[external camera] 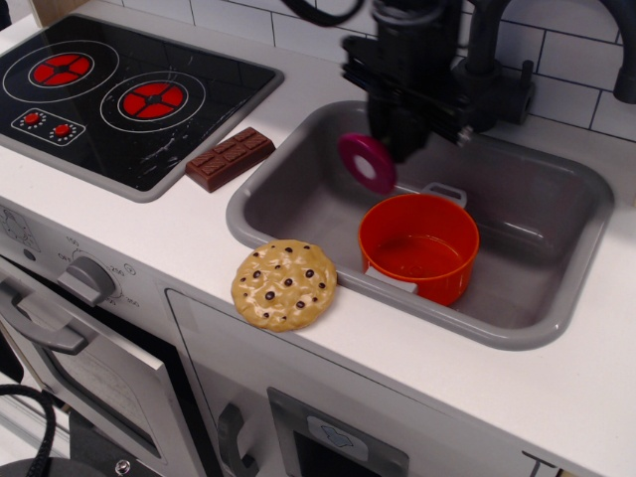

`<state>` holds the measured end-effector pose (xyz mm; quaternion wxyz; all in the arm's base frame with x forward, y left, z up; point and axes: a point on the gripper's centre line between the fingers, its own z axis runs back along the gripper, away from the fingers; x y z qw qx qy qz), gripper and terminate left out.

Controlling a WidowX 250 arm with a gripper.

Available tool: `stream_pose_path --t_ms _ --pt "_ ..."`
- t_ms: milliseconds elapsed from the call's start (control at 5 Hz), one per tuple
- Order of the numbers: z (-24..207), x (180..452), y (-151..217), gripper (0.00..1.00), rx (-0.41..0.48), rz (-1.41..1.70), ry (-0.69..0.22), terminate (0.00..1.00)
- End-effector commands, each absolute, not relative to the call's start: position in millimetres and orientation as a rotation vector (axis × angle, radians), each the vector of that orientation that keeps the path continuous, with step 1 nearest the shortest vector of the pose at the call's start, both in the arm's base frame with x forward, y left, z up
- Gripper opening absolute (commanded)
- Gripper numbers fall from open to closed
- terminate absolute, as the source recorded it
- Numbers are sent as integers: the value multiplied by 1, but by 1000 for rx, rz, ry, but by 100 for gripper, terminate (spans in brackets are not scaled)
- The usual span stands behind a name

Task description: Take beet from pot sink

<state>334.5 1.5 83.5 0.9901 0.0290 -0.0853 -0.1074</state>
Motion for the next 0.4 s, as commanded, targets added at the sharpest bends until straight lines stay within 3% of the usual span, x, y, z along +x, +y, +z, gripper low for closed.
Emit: stream_pose_path --t_ms 0,200 --pt "78 353 33 0 101 -78 -294 0" --pt "63 362 37 0 115 -46 -287 0"
